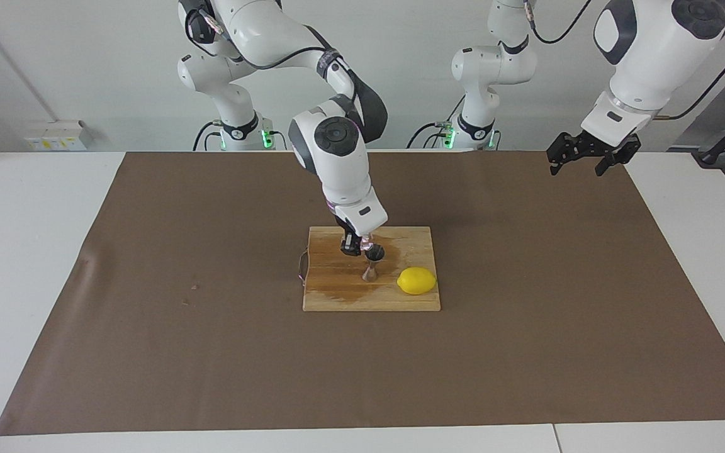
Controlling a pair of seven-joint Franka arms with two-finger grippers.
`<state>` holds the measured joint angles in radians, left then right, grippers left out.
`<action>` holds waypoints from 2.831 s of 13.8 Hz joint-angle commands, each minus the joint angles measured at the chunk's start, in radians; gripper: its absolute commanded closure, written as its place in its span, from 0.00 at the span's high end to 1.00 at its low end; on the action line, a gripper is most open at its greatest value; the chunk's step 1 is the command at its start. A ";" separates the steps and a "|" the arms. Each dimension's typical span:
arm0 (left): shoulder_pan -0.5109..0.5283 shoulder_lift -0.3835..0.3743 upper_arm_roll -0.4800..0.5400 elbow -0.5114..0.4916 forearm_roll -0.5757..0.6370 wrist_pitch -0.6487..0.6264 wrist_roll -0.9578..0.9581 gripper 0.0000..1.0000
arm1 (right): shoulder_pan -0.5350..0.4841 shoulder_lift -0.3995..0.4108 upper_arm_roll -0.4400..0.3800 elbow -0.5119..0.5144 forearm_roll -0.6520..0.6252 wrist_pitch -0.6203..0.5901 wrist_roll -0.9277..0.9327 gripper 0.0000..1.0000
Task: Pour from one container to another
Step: 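Hold the clear glass tilted above the metal cup to pour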
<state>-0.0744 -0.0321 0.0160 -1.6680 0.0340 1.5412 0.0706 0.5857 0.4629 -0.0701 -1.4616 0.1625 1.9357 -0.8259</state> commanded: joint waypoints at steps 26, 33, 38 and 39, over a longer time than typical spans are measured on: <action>-0.004 -0.023 0.007 -0.025 -0.009 -0.001 0.000 1.00 | 0.049 0.011 -0.011 0.058 -0.115 -0.044 0.166 0.00; -0.004 -0.025 0.007 -0.025 -0.009 -0.001 0.000 1.00 | 0.048 0.010 -0.014 0.056 -0.127 -0.035 0.182 0.00; -0.004 -0.025 0.007 -0.025 -0.009 -0.001 0.000 1.00 | 0.043 0.008 -0.025 0.052 -0.135 -0.031 0.156 0.00; -0.004 -0.025 0.007 -0.024 -0.011 0.000 0.000 1.00 | 0.045 0.008 -0.025 0.053 -0.135 -0.031 0.151 0.00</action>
<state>-0.0744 -0.0322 0.0160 -1.6680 0.0340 1.5410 0.0706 0.6343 0.4649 -0.0993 -1.4259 0.0532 1.9094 -0.6696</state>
